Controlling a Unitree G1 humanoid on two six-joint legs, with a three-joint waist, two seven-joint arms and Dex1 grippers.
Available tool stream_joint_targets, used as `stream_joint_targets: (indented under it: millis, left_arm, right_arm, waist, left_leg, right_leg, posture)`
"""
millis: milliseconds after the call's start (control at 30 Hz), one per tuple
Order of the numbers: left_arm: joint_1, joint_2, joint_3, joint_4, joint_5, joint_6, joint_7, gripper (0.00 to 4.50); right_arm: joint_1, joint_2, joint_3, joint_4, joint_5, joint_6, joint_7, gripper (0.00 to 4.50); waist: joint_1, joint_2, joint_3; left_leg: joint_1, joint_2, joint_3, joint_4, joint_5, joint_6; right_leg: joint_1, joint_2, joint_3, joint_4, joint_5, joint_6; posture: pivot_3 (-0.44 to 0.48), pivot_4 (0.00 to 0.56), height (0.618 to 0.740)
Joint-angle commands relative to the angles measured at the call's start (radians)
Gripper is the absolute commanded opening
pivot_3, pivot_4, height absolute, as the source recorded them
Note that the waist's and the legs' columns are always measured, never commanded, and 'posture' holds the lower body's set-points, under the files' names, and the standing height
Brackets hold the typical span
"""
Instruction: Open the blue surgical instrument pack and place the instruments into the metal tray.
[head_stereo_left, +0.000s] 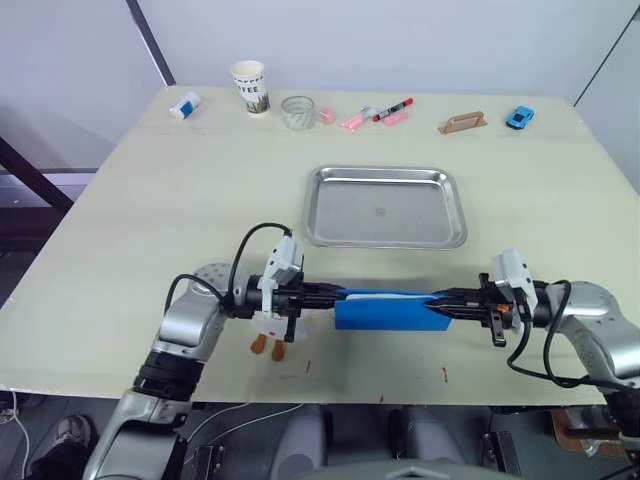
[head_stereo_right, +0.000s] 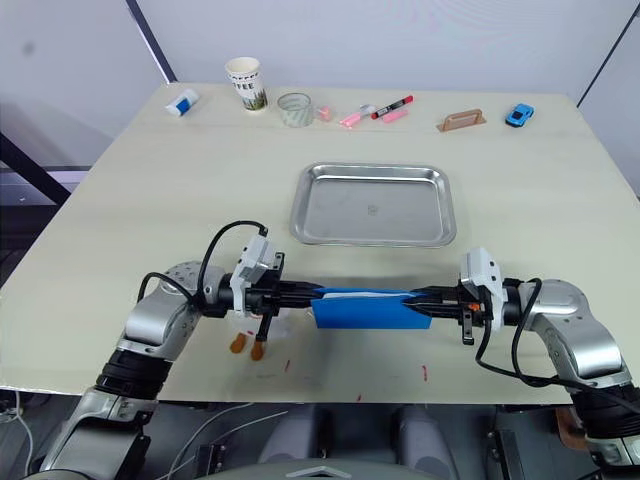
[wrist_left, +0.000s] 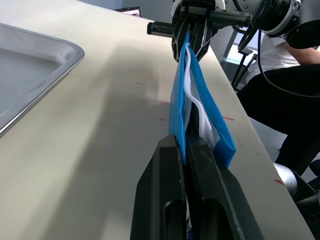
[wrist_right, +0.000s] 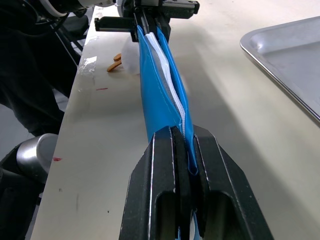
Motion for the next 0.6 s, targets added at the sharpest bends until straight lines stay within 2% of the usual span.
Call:
stream_joint_targets:
  millis: [33, 233, 300, 333, 400, 600]
  left_arm:
    - [0.016, -0.003, -0.028, -0.029, 0.023, -0.053, -0.001, 0.06]
    - [0.024, -0.012, -0.041, -0.021, 0.036, -0.083, 0.011, 0.06]
    - [0.023, -0.015, -0.044, -0.018, 0.037, -0.087, 0.014, 0.0]
    - [0.021, -0.017, -0.045, -0.017, 0.037, -0.087, 0.016, 0.0]
    - [0.016, -0.019, -0.047, -0.014, 0.036, -0.087, 0.02, 0.0]
    - [0.003, -0.018, -0.045, -0.003, 0.028, -0.087, 0.022, 0.0]
  right_arm:
    - [0.013, 0.002, -0.007, -0.017, -0.024, -0.032, -0.008, 0.0]
    - [0.019, -0.011, -0.012, -0.015, -0.013, -0.018, 0.002, 0.0]
    - [0.025, -0.02, -0.018, -0.024, 0.003, 0.002, 0.008, 0.93]
    - [0.028, -0.021, -0.022, -0.028, 0.001, -0.005, 0.006, 1.12]
    - [0.041, -0.024, -0.051, -0.053, 0.019, 0.004, -0.014, 1.93]
    - [0.115, -0.118, -0.195, -0.146, 0.167, 0.184, -0.036, 1.93]
  waist:
    - [0.0, 0.0, 0.0]
    - [0.001, 0.0, 0.0]
    - [0.002, 0.0, 0.0]
    - [0.002, 0.0, 0.0]
    - [0.004, 0.0, 0.0]
    - [0.009, 0.0, 0.0]
  left_leg:
    - [0.0, 0.0, 0.0, 0.0, 0.0, 0.0]
    - [0.0, 0.0, 0.0, 0.0, 0.0, 0.0]
    - [0.0, 0.0, 0.0, 0.0, 0.0, 0.0]
    - [0.0, 0.0, 0.0, 0.0, 0.0, 0.0]
    - [0.0, -0.001, 0.0, 0.0, 0.0, 0.0]
    - [0.0, -0.002, -0.001, 0.001, 0.0, 0.0]
  right_leg:
    - [0.0, 0.0, 0.0, 0.0, 0.0, 0.0]
    - [0.0, 0.0, 0.0, 0.0, 0.0, 0.0]
    - [0.0, 0.0, 0.0, 0.0, 0.0, 0.0]
    - [0.0, 0.0, 0.0, 0.0, 0.0, 0.0]
    - [0.001, 0.0, 0.0, 0.0, 0.0, 0.0]
    - [0.002, -0.001, 0.001, 0.0, 0.0, 0.001]
  posture:
    - [0.0, 0.15, 0.74]
    - [0.0, 0.15, 0.74]
    - [0.0, 0.15, 0.74]
    - [0.0, 0.15, 0.74]
    - [0.0, 0.15, 0.74]
    - [0.0, 0.15, 0.74]
